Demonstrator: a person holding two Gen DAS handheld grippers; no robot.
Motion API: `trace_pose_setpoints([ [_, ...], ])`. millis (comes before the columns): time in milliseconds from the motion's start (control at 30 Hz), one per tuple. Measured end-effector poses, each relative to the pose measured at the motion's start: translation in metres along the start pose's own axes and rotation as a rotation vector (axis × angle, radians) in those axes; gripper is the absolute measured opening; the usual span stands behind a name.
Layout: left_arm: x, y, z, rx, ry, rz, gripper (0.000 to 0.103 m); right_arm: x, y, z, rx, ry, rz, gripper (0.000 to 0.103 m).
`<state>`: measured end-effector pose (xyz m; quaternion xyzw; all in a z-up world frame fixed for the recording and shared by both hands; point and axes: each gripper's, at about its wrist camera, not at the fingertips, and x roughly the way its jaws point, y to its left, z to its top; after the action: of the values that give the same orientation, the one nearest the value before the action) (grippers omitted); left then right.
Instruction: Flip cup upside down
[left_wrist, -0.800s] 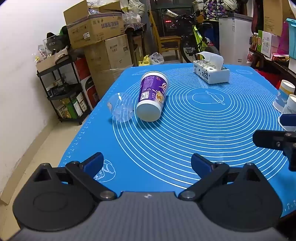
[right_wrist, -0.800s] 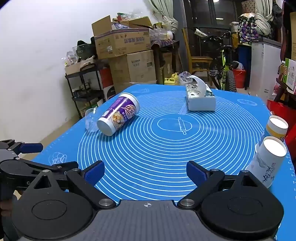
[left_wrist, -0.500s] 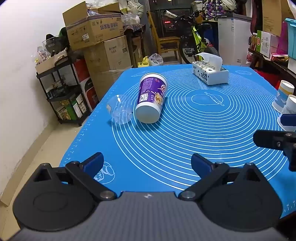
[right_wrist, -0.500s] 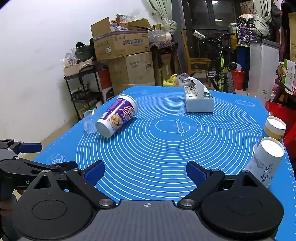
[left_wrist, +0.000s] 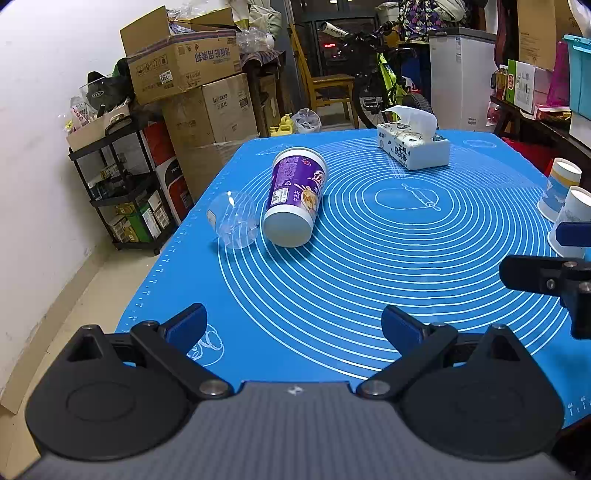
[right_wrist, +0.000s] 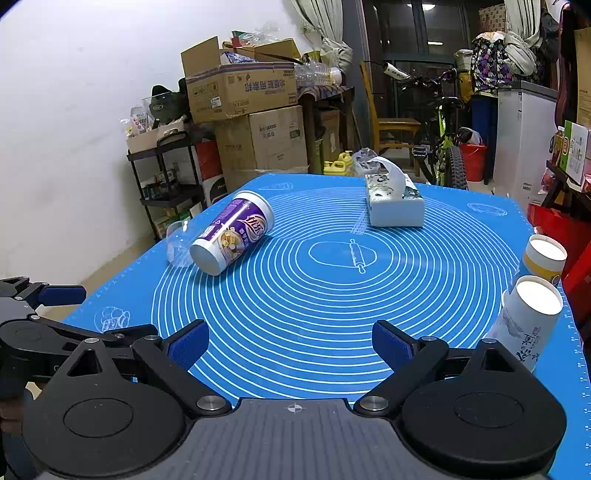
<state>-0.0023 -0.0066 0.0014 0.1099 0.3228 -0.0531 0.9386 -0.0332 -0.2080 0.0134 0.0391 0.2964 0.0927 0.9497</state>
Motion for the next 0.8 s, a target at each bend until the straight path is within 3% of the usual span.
trace_pose_setpoints([
  [800,0.0005,-0.0007,0.0011,0.005,0.009,-0.002,0.1,0.0005,0.0009,-0.0005,0.0,0.003,-0.002,0.095],
])
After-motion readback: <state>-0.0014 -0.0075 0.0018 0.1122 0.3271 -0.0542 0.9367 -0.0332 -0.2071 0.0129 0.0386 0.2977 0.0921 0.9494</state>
